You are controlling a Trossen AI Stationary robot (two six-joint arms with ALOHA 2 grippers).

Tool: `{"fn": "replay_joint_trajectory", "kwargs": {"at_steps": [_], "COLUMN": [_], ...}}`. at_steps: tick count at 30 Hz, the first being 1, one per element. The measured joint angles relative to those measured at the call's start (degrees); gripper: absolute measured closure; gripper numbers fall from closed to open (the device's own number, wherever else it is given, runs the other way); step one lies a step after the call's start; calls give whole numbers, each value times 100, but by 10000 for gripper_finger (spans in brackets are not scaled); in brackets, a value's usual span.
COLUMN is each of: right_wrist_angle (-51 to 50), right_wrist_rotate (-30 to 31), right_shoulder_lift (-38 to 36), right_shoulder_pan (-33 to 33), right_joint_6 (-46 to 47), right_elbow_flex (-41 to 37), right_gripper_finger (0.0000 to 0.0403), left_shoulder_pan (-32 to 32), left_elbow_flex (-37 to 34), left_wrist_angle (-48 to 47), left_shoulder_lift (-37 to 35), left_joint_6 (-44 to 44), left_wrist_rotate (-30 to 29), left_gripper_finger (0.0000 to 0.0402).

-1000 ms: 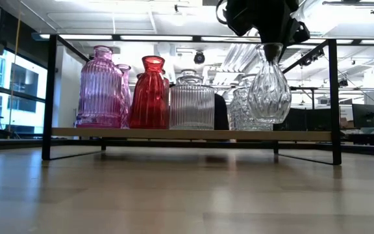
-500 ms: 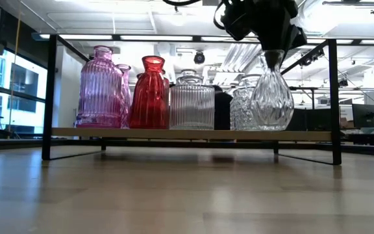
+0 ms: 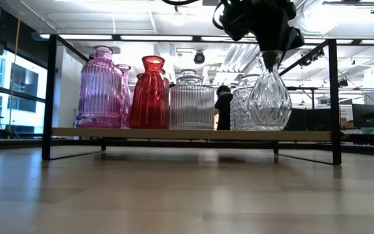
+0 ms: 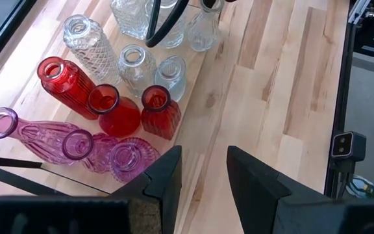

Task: Sort vases onto shelf
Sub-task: Put the transparent vase aligned with the other transparent vases on the shelf

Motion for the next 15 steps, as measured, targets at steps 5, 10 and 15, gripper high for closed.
{"fn": "replay_joint_trajectory", "kwargs": {"at_steps": [5,10,15], "right_wrist_angle": [7,46,44], "right_wrist_rotate": [86,86,86], "right_shoulder_lift": [0,0,0], "right_shoulder_pan": [0,0,0], "right_joint_6": [-1,-4,-41], "right_elbow_flex": [0,0,0], "right_gripper_finger": [358,348,348], "left_shoulder_pan": [-2,-1,-1], "left_elbow_flex": [0,0,0], "left_wrist_angle": [0,0,0], "left_shoulder_lift": [1,1,1], "left_joint_6": [2,2,1], "left_wrist_rotate": [0,0,-39], "left_gripper_finger": [287,287,287]}}
